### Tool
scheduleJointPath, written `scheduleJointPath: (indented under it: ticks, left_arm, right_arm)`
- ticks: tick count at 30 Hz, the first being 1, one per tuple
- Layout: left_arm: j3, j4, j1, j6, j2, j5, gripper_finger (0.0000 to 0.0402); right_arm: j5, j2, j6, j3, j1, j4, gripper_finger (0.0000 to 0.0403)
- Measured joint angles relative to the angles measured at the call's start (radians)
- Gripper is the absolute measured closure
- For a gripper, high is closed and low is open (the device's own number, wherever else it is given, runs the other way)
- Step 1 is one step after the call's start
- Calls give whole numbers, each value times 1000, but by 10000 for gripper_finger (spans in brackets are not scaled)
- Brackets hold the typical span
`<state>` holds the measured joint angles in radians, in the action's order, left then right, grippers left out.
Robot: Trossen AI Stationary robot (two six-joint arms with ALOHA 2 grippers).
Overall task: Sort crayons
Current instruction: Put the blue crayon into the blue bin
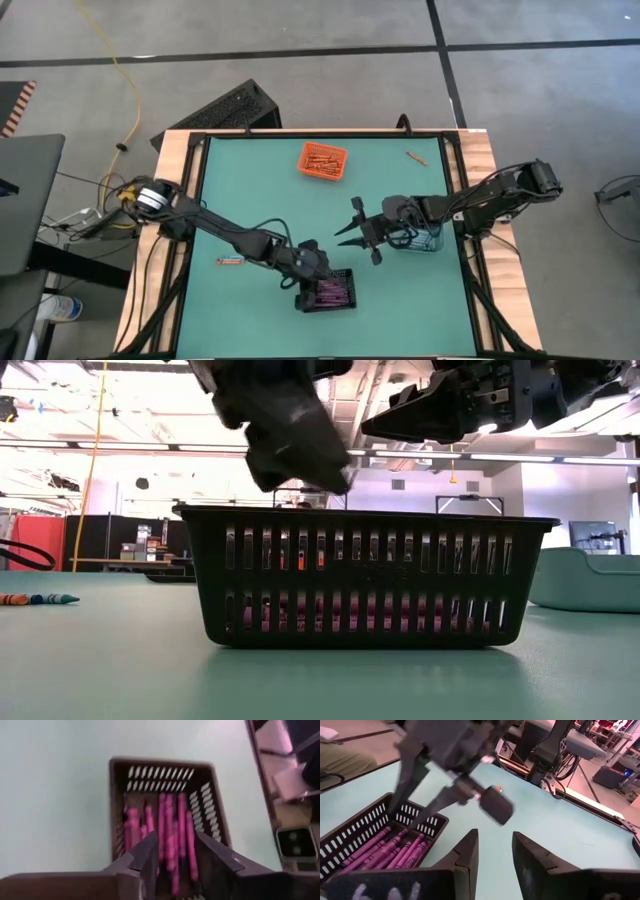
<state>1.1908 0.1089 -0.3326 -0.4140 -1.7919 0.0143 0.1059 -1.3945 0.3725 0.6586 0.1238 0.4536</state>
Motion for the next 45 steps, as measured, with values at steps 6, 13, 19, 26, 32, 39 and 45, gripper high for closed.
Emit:
scheduleJointPath:
  ticks: [6, 13, 19, 26, 32, 39, 45]
  left_arm:
    - [0, 199, -14, 9, 118, -133, 281]
    - [0, 619, -68, -136, 245, -356, 281]
    - [-34, 819, -113, -292, 238, -366, 280]
    - [-235, 804, -125, -362, 247, -292, 280]
    - [-431, 592, -112, -379, 302, -220, 280]
    - [-566, 415, -108, -388, 390, -205, 281]
    - [-613, 413, -108, -433, 418, -180, 288]
  right_arm:
    - [0, 0, 0, 0, 0, -1, 286]
    - [0, 0, 1, 0, 0, -5, 286]
    - [0, 0, 2, 0, 0, -7, 286]
    - [0, 0, -3, 0, 0, -6, 286]
    - [0, 0, -4, 0, 0, -8, 286]
    - [0, 0, -4, 0, 0, -8, 286]
    - [0, 0, -3, 0, 0, -8, 286]
